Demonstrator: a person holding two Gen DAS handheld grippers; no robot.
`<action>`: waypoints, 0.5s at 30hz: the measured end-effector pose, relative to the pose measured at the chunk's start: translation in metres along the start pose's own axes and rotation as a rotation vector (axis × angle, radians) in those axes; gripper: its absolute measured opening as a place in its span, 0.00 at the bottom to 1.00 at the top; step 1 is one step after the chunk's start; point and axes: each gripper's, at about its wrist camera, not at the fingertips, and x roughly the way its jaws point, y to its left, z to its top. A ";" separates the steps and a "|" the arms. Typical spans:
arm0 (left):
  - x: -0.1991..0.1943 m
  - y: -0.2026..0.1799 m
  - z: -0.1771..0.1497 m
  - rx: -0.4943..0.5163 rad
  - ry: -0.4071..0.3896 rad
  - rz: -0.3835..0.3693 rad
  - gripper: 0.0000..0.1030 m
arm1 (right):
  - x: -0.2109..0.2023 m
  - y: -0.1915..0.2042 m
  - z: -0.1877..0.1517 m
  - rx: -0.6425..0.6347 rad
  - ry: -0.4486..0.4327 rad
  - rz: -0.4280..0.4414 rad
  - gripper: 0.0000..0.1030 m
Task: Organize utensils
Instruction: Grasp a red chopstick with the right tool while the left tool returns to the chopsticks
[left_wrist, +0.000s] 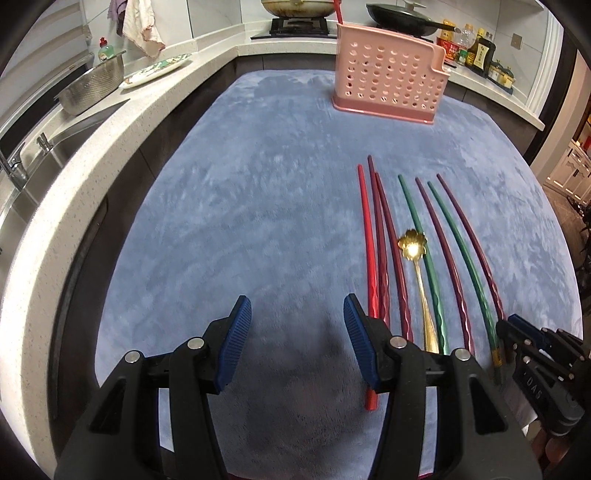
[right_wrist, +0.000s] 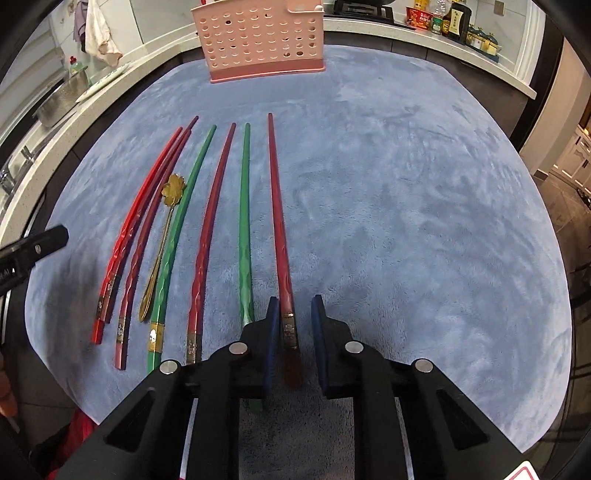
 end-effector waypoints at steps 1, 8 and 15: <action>0.001 0.000 -0.002 0.002 0.003 -0.002 0.48 | -0.001 -0.001 0.000 0.007 0.000 -0.001 0.08; 0.006 -0.005 -0.013 0.006 0.036 -0.034 0.48 | -0.004 -0.009 -0.005 0.038 -0.004 0.005 0.08; 0.009 -0.015 -0.023 0.027 0.060 -0.066 0.48 | -0.005 -0.011 -0.005 0.050 0.001 0.017 0.08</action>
